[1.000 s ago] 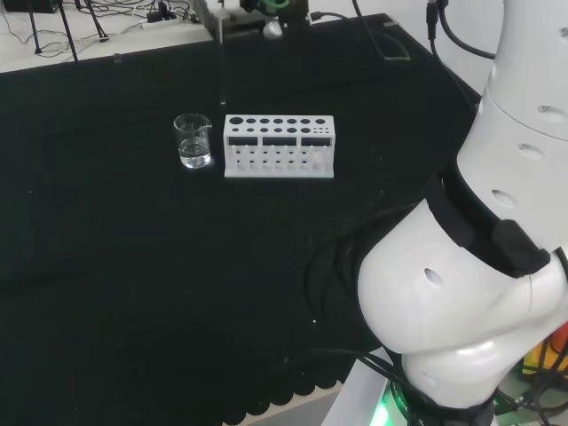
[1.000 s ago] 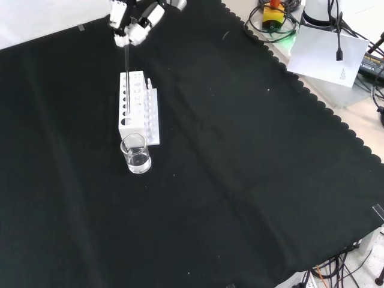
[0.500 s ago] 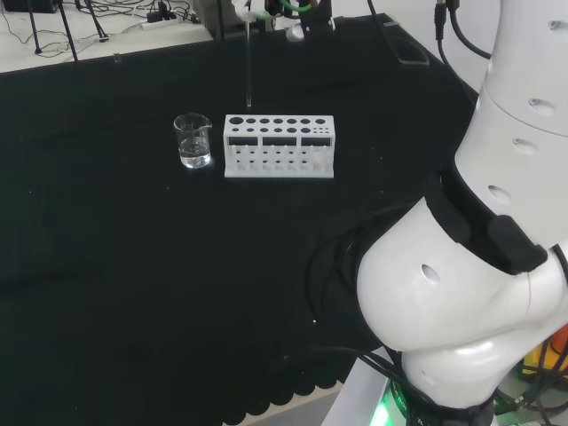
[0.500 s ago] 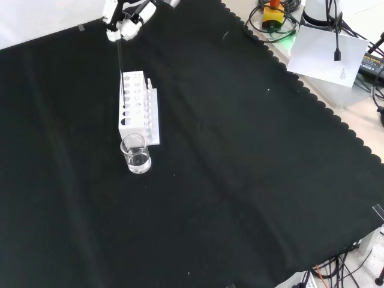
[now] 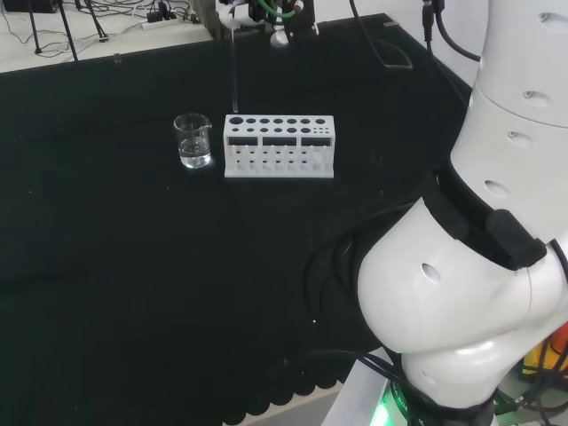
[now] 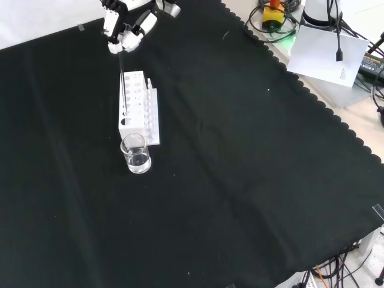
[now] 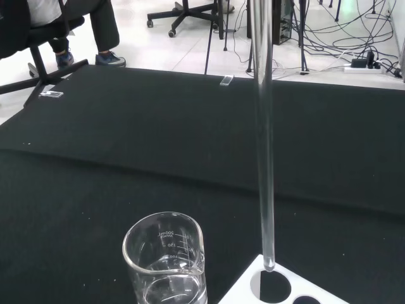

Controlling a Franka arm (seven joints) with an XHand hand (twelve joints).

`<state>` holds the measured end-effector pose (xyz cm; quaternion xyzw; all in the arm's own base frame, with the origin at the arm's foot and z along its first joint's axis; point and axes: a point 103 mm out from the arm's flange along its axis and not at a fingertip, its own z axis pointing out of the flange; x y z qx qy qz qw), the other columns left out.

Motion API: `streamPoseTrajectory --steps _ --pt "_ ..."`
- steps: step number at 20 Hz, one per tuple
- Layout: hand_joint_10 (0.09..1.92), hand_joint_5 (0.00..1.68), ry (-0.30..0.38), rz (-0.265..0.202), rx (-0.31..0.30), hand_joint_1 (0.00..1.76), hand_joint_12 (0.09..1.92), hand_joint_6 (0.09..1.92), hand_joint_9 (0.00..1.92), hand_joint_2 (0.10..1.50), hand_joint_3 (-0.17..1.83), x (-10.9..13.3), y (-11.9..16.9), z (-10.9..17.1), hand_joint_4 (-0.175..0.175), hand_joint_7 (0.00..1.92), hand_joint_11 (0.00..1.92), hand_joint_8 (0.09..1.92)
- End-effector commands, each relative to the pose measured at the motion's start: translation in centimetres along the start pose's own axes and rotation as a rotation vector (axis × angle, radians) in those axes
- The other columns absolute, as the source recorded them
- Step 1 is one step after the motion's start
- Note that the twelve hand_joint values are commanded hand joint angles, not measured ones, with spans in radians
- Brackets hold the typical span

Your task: Put the glass rod back on the white test tube rack.

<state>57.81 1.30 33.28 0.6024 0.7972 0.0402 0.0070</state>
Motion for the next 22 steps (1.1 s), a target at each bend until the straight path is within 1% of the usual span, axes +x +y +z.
streamPoseTrajectory --steps 1,6,8,13,17,22 --pt "1.03 1.03 0.002 0.004 0.003 1.29 0.83 0.66 1.61 1.18 -0.17 0.6 0.5 0.4 -0.175 1.05 1.64 1.24" --pt "1.03 1.03 0.009 0.005 0.008 1.29 0.83 0.66 1.61 1.18 -0.17 0.2 0.5 0.9 -0.175 1.05 1.64 1.24" --pt "1.03 1.03 0.023 0.007 0.007 1.29 0.83 0.66 1.61 1.18 -0.17 -0.9 0.4 2.0 -0.175 1.05 1.64 1.24" --pt "1.03 1.04 0.01 0.009 0.013 1.29 0.83 0.66 1.61 1.18 -0.17 -0.6 0.4 1.8 -0.175 1.05 1.64 1.24" --pt "1.03 1.04 0.018 0.014 0.019 1.29 0.83 0.65 1.61 1.18 -0.17 -0.5 0.5 1.6 -0.175 1.05 1.64 1.24" --pt "1.03 1.04 0.02 0.011 0.034 1.29 0.83 0.65 1.61 1.18 -0.17 -0.3 0.9 2.7 -0.175 1.05 1.64 1.24"
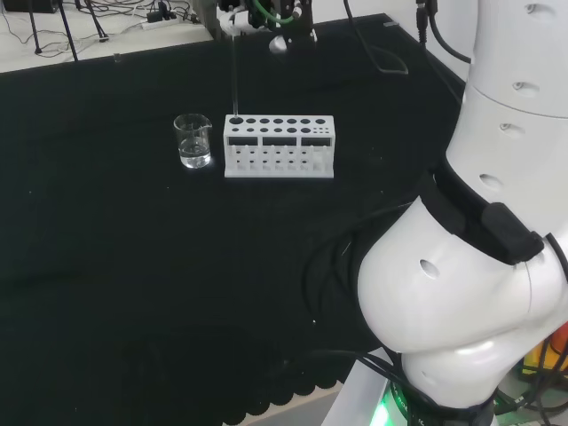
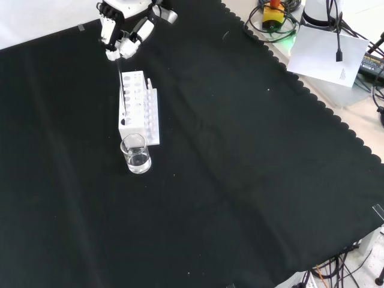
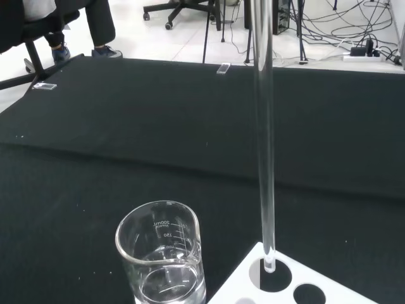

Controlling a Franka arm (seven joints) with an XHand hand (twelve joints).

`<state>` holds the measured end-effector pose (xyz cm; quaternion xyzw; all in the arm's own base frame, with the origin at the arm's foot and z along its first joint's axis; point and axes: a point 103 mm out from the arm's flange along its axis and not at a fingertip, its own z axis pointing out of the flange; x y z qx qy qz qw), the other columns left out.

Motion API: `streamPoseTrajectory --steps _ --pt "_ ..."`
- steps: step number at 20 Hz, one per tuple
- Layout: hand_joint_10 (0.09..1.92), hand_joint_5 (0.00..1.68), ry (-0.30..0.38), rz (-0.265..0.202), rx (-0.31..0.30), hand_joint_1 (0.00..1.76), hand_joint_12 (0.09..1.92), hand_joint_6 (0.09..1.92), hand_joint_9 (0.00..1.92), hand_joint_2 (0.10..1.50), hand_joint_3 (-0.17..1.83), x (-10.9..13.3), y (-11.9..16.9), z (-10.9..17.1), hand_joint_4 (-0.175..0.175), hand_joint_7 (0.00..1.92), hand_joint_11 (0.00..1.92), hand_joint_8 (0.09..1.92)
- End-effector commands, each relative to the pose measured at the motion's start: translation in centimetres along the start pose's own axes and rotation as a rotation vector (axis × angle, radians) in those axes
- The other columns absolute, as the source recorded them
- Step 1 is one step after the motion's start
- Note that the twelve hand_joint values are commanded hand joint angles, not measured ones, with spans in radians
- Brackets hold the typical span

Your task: Put the glass rod back on the white test tube rack.

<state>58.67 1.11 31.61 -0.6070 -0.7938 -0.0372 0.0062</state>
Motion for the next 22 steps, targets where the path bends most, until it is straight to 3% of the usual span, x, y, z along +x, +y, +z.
streamPoseTrajectory --steps 1,22 --pt "1.03 1.04 0.001 -0.003 0.018 1.29 0.83 0.65 1.62 1.18 -0.17 0.3 0.3 1.2 -0.175 1.05 1.64 1.24" --pt "1.03 1.04 0.025 -0.027 0.052 1.29 0.83 0.65 1.62 1.18 -0.17 0.3 1.1 5.0 -0.175 1.05 1.64 1.23"
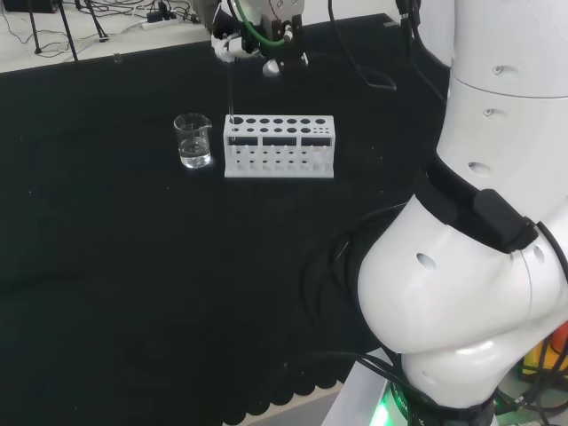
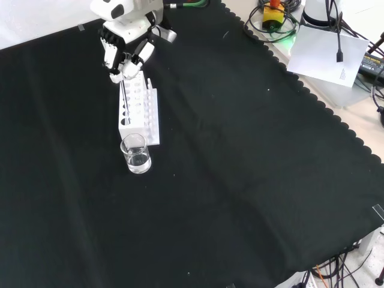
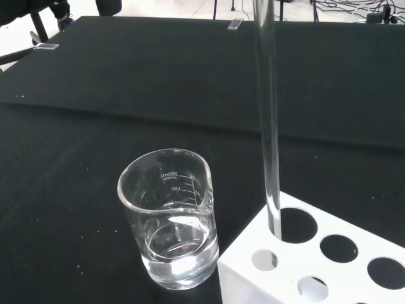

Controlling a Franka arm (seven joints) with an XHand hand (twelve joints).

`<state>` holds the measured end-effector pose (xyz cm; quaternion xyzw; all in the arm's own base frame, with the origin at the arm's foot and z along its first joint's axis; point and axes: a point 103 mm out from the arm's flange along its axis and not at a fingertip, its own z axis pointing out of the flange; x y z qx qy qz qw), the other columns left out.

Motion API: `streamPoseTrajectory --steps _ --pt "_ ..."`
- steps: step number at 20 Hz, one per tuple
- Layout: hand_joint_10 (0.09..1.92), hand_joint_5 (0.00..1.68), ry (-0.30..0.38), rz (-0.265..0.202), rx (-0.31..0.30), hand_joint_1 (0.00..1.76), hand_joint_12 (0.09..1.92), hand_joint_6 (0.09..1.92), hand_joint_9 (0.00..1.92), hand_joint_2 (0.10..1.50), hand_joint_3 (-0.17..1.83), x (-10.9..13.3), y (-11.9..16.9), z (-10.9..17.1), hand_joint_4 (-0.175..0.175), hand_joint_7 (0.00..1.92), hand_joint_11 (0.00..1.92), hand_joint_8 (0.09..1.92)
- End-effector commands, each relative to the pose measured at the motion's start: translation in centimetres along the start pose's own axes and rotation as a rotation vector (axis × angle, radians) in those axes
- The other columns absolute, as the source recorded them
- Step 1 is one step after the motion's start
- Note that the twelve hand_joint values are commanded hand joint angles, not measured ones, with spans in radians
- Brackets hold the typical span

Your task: Put the glass rod back on the white test tube rack.

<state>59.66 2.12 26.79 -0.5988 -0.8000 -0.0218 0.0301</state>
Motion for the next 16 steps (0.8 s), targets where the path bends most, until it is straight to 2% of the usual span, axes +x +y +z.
streamPoseTrajectory --steps 1,8,16 --pt "1.03 1.04 0.008 -0.008 0.005 1.29 0.83 0.65 1.62 1.18 -0.17 -0.2 0.4 0.2 -0.175 1.05 1.64 1.23" --pt "1.03 1.04 0.007 0.011 0.028 1.29 0.83 0.65 1.62 1.18 -0.17 -2.0 1.3 1.8 -0.175 1.05 1.64 1.24" --pt "1.03 1.04 0.02 0.031 0.035 1.29 0.83 0.65 1.62 1.18 -0.17 -3.4 0.9 2.8 -0.175 1.05 1.64 1.23"
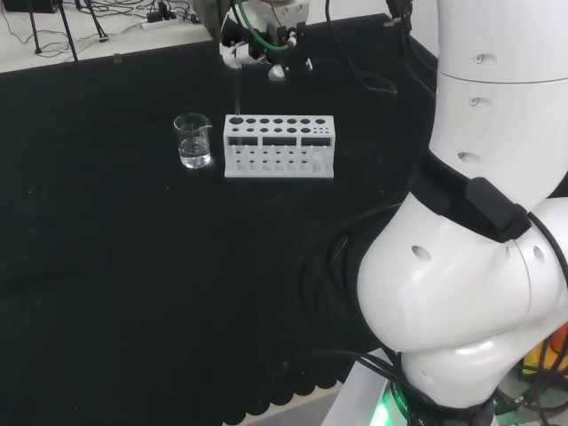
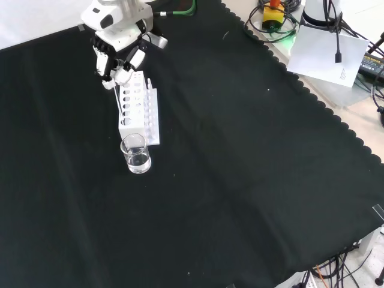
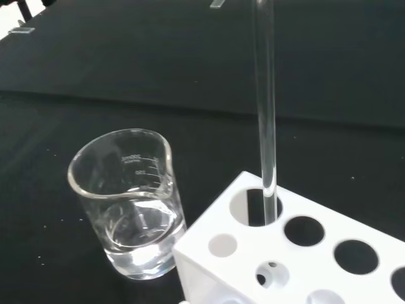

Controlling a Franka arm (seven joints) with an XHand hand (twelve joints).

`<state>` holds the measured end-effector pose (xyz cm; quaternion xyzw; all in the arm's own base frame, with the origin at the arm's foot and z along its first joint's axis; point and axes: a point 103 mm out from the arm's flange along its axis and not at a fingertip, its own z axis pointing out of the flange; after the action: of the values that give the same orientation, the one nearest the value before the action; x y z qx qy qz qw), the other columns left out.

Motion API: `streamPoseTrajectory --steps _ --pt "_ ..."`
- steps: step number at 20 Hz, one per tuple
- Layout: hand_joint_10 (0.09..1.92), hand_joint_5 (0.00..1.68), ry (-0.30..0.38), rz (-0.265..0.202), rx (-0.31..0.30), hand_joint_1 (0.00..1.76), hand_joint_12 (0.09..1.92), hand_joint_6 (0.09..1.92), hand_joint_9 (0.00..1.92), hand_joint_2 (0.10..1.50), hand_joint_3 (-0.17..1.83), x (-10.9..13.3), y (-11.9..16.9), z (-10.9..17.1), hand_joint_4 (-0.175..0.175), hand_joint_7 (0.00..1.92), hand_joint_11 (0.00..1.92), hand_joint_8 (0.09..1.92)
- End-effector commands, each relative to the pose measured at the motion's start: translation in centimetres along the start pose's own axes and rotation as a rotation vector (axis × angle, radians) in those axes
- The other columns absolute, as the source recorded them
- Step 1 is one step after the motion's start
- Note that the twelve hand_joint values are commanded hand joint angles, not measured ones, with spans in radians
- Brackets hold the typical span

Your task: Put the glass rod back on the white test tube rack.

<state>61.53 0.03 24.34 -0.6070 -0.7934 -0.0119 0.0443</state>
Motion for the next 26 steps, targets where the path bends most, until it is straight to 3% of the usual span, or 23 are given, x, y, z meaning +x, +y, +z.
streamPoseTrajectory --steps 1,9,19,26 --pt "1.03 1.04 0.006 0.008 0.005 1.29 0.83 0.65 1.62 1.18 -0.17 -0.7 -0.3 0.7 -0.175 1.05 1.64 1.23" --pt "1.03 1.04 0.019 0.003 -0.002 1.29 0.83 0.65 1.62 1.18 -0.17 -0.5 -0.7 1.0 -0.175 1.05 1.64 1.23" --pt "1.02 1.04 0.029 0.012 -0.029 1.29 0.82 0.65 1.62 1.18 -0.17 0.2 -0.5 -0.7 -0.175 1.06 1.65 1.23" --pt "1.02 1.04 0.073 0.044 0.002 1.29 0.82 0.65 1.62 1.18 -0.17 0.0 0.0 0.4 -0.175 1.06 1.65 1.23"
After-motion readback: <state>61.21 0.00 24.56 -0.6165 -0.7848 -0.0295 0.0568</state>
